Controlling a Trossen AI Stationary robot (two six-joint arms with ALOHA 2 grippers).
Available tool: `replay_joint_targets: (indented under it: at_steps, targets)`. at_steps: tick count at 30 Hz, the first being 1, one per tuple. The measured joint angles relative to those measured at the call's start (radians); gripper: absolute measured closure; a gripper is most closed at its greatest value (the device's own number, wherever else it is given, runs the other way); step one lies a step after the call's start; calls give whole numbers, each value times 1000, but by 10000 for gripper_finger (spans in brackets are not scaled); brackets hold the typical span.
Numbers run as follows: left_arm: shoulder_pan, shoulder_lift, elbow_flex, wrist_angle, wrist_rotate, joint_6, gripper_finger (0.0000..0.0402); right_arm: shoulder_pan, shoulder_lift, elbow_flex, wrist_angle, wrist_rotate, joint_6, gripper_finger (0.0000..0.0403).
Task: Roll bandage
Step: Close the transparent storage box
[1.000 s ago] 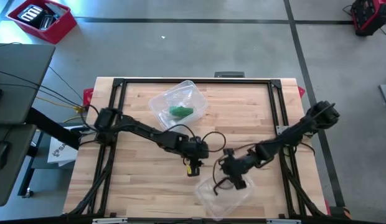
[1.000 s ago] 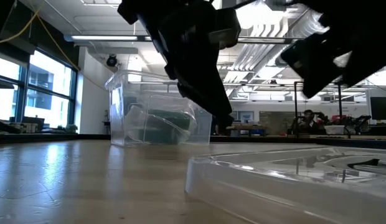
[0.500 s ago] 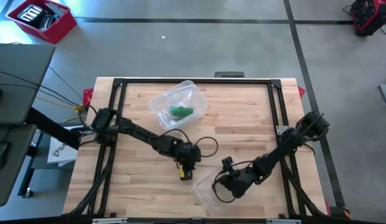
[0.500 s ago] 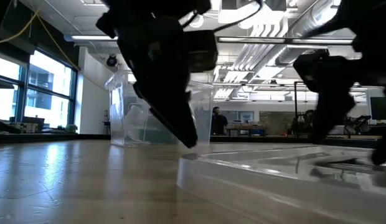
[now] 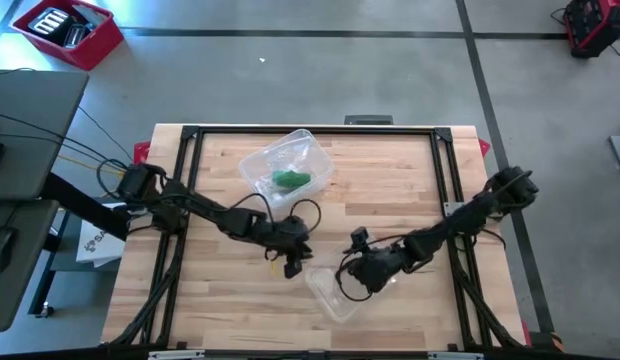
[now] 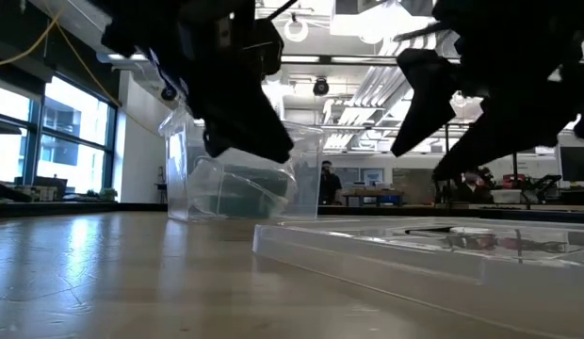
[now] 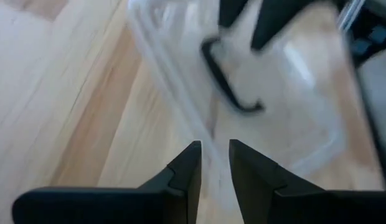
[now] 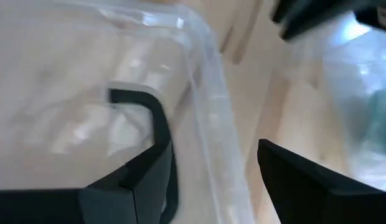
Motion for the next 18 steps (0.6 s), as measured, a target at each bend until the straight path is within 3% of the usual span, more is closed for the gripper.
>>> replay_joint_targets:
  at_steps: [5,9,18]
  targets:
    - [37,106,-66,336,24,14,332,-40,19,0,19,-159,49,171]
    - [44,211,-46,511,39,44,335,-43,68,0,7,-101,44,171]
    - [63,373,39,544,97,2,336,-47,130,0,55,-105,-60,171]
